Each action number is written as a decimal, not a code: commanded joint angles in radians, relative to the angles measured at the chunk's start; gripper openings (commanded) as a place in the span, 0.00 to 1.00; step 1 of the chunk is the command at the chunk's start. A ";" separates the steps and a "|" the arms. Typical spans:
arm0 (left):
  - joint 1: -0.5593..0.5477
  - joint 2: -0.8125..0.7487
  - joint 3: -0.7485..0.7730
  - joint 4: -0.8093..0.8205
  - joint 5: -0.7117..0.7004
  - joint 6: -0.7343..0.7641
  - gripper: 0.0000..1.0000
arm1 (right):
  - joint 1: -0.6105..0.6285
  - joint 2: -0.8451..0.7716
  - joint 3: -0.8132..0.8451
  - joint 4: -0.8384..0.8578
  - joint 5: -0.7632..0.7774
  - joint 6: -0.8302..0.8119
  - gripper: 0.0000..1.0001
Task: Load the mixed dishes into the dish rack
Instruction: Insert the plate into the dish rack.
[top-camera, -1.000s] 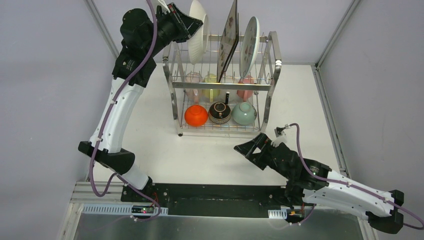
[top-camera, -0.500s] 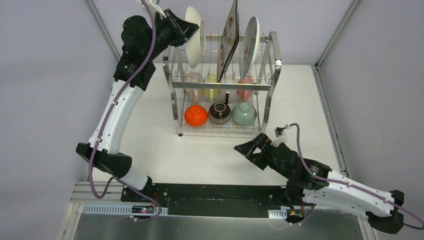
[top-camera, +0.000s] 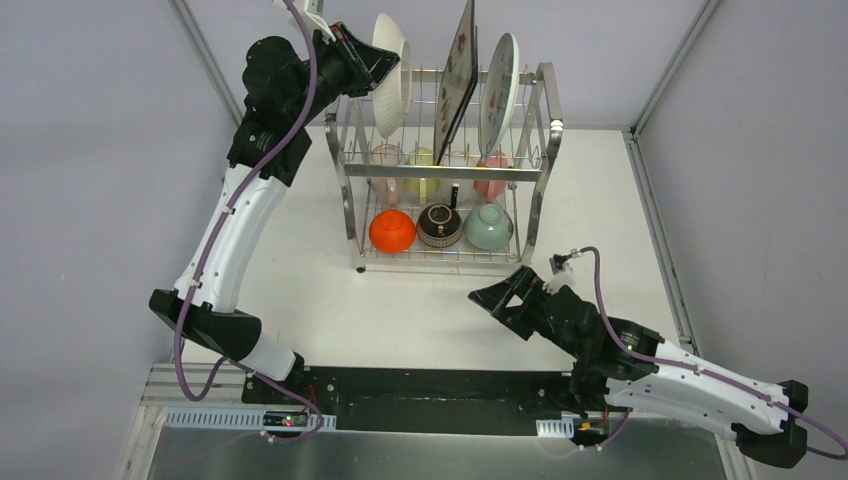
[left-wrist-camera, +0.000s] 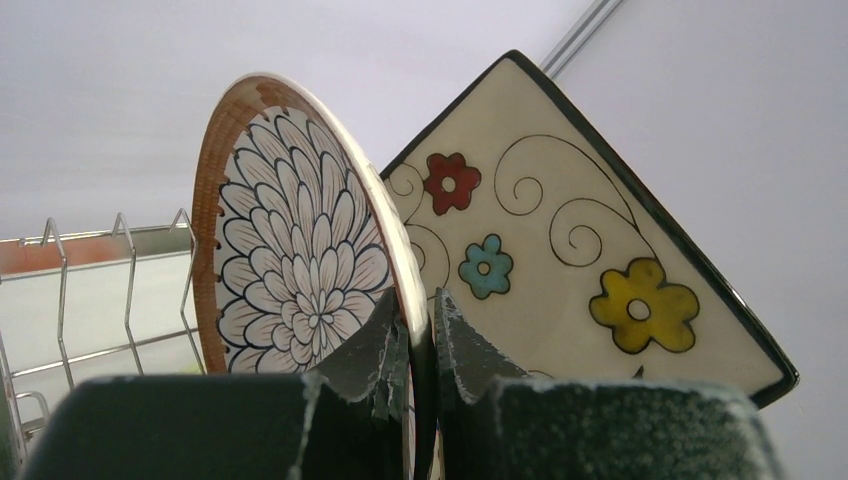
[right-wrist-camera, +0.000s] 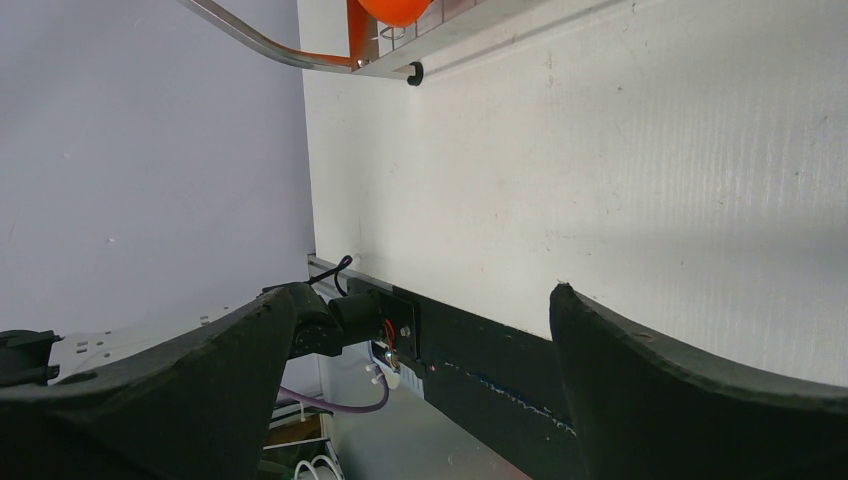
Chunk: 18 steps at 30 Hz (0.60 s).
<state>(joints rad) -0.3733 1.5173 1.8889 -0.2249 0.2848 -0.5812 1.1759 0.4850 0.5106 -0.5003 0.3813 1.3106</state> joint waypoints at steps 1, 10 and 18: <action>0.004 -0.071 -0.010 0.122 0.050 0.117 0.01 | 0.000 -0.001 0.022 0.023 0.016 0.001 1.00; 0.004 -0.093 -0.049 0.126 0.096 0.120 0.20 | -0.001 0.018 0.026 0.027 0.010 0.000 1.00; 0.004 -0.089 -0.060 0.148 0.136 0.087 0.20 | -0.001 0.026 0.031 0.033 0.002 -0.005 1.00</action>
<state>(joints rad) -0.3710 1.4788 1.8194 -0.1799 0.3676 -0.5011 1.1759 0.5079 0.5106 -0.4992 0.3809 1.3106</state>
